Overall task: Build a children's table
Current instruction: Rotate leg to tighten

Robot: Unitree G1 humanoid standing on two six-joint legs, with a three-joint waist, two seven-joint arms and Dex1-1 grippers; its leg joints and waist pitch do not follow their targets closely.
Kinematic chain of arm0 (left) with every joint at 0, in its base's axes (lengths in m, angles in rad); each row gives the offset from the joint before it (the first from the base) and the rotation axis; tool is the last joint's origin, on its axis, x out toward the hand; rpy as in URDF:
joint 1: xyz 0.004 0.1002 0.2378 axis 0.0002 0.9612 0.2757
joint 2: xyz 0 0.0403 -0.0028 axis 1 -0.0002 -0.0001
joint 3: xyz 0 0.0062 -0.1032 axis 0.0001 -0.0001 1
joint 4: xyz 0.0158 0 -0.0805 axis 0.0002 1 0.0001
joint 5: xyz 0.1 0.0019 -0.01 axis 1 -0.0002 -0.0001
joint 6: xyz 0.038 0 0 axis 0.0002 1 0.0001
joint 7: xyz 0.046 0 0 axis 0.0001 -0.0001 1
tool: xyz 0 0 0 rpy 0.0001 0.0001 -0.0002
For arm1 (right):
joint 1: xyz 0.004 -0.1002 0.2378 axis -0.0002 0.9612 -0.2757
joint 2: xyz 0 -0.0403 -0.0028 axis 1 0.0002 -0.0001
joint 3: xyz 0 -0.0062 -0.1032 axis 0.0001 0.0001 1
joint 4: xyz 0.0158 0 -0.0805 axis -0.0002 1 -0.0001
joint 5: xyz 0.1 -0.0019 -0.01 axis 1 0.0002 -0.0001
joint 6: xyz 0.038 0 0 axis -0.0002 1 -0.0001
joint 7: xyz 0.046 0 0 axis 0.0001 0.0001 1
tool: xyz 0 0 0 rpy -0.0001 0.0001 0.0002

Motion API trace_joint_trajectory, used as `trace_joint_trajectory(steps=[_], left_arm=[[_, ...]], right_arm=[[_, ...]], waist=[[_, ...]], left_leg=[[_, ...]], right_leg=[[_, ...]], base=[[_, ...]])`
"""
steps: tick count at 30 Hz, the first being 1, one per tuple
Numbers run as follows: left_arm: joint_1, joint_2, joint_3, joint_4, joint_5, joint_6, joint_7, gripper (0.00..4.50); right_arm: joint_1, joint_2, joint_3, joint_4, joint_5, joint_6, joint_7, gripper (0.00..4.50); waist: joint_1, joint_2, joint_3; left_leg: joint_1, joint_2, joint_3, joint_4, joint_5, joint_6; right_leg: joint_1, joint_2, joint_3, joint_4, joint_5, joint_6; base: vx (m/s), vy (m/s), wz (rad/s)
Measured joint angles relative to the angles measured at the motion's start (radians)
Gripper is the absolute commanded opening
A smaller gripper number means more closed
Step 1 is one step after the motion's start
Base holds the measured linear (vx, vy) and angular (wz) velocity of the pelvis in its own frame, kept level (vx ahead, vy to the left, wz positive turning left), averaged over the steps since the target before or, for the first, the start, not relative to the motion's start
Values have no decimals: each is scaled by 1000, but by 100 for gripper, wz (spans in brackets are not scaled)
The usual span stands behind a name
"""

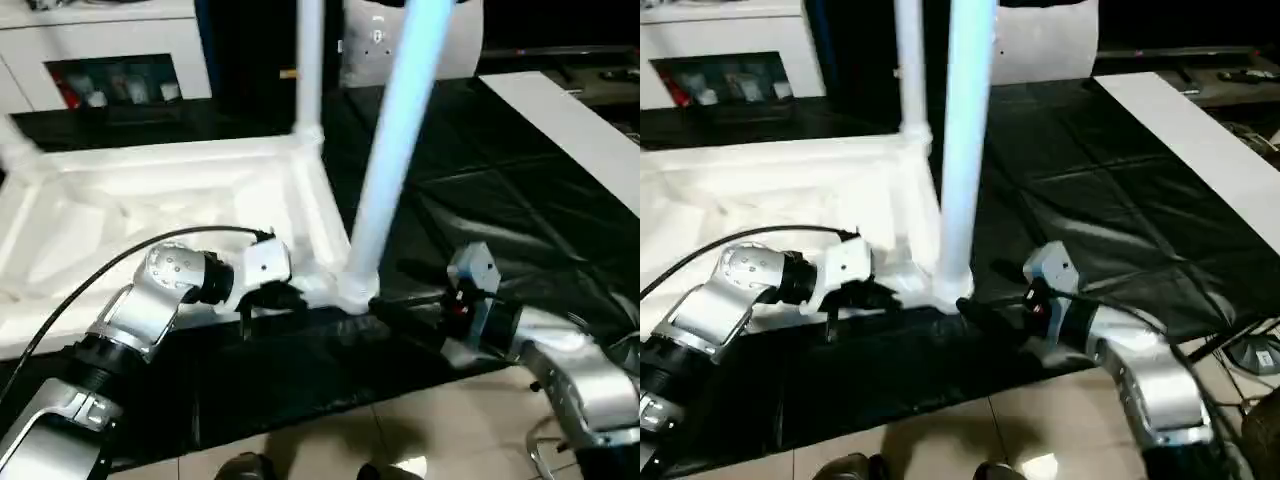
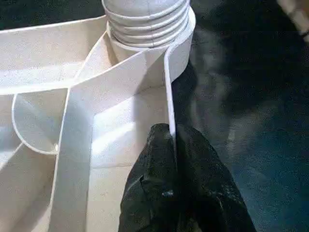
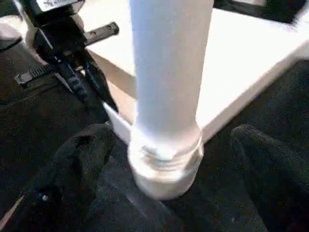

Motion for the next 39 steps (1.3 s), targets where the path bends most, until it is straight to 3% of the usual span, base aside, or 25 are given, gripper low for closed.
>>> trace_joint_trajectory(steps=[3, 4, 14, 19, 26, 31, 39], left_arm=[[-2, 11, -11, 11, -11, -36, -60, 0], [-2, 16, -16, 12, -15, -43, -78, 0], [-14, 19, -45, 21, -17, -79, -148, 0], [-23, 20, -46, 30, -16, -85, -160, 0], [-32, 21, -55, 38, -16, -99, -180, 0], [-32, 22, -56, 41, -13, -100, -180, 0], [-32, 24, -58, 41, -7, -100, -180, 0]], right_arm=[[-42, -37, 16, 51, 21, -9, 97, 442], [-55, -37, 19, 70, 29, -13, 123, 415], [-128, -68, 102, 171, 46, -29, 333, 334], [-181, -69, 115, 218, 44, -43, 384, 303], [-215, -60, 136, 272, 40, -69, 430, 227], [-223, -52, 140, 297, 36, -87, 433, 197], [-225, -43, 142, 312, 25, -116, 431, 191]], waist=[[10, -1, -1], [11, -1, -1], [11, -3, -2], [13, -3, -2], [18, -4, -3], [18, -11, -7], [17, -15, -10]], left_leg=[[0, 1, 0, 0, 0, 0], [0, 1, 0, 0, 0, 0], [1, 2, 1, 5, 1, 1], [0, 2, 1, 7, 1, 1], [0, 3, 1, 9, 1, 1], [1, 4, 1, 9, 1, 1], [2, 4, 1, 9, 1, 0]], right_leg=[[0, 0, 0, 1, 0, 0], [0, 0, -1, 2, 0, 0], [2, 0, 0, 4, 1, -1], [1, 0, -1, 6, 0, -1], [1, 0, -1, 8, 0, -1], [1, 0, -1, 10, 0, 0], [1, 0, -1, 10, 0, -1]], base=[[0, 0, 0], [0, 0, 0], [0, 0, 0], [0, 0, 0], [0, 0, 0], [0, 0, 0], [0, 0, 0]])
